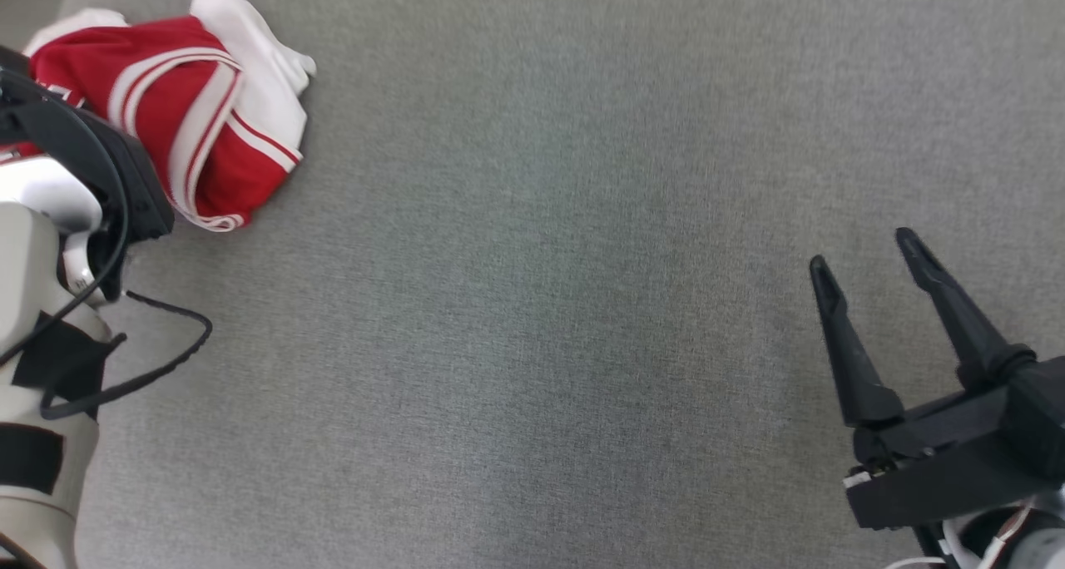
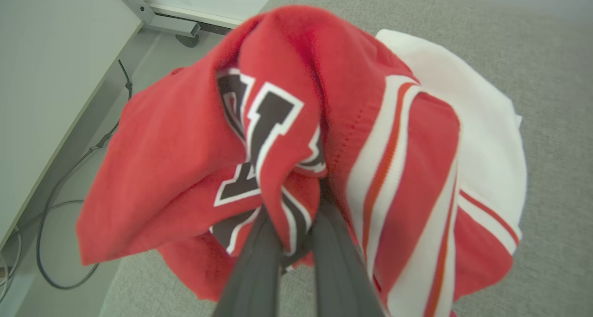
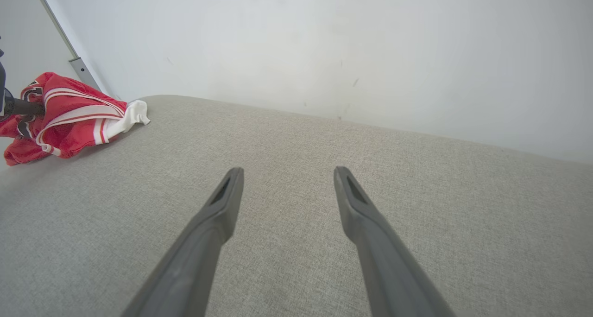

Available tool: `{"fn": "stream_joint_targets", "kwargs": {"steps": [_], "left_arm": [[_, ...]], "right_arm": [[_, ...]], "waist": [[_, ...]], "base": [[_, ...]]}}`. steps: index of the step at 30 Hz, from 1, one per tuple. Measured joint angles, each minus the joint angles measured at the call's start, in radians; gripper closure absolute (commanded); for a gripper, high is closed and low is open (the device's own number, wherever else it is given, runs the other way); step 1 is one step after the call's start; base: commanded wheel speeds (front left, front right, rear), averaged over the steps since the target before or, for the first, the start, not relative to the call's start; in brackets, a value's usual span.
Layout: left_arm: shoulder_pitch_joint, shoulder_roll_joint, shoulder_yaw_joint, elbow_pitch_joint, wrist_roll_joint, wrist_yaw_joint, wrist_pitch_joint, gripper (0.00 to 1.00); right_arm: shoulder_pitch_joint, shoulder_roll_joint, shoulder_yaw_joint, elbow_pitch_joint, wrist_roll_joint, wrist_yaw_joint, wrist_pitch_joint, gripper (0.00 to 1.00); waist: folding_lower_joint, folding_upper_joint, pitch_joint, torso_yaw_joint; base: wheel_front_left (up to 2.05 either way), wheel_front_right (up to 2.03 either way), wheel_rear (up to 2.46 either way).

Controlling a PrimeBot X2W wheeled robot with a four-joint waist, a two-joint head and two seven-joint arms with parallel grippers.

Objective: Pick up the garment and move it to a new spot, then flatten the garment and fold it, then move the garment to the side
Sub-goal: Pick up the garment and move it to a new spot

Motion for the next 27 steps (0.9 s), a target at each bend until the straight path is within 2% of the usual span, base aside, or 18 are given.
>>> {"fn": "stream_joint_targets", "kwargs": {"steps": [8, 14, 23, 27], "left_arm": [[-0.053, 0.014, -0.007, -0.018, 0.0, -0.034, 0.003, 1.0], [-0.098, 0.013, -0.022, -0.056, 0.0, -0.077, 0.003, 1.0], [-0.119, -0.047, -0.076, -0.123, 0.0, -0.165, 0.022, 1.0], [-0.113, -0.101, -0.111, -0.139, -0.007, -0.196, 0.039, 1.0]], "right_arm": [[-0.039, 0.061, 0.042, 0.073, 0.024, 0.0, -0.038, 0.0], [-0.064, 0.107, 0.066, 0.142, 0.051, 0.0, -0.081, 0.0], [-0.071, 0.154, 0.097, 0.238, 0.077, 0.007, -0.138, 0.0], [-0.058, 0.174, 0.107, 0.278, 0.086, 0.01, -0.159, 0.0]], "waist": [[-0.0001, 0.0, -0.091, 0.007], [-0.0001, -0.0001, -0.175, 0.01], [-0.0002, -0.0001, -0.306, -0.007], [-0.0002, -0.0002, -0.376, -0.036]], "base": [[0.0, 0.0, 0.0], [0.0, 0.0, 0.0], [0.0, 0.0, 0.0], [0.0, 0.0, 0.0]]}}
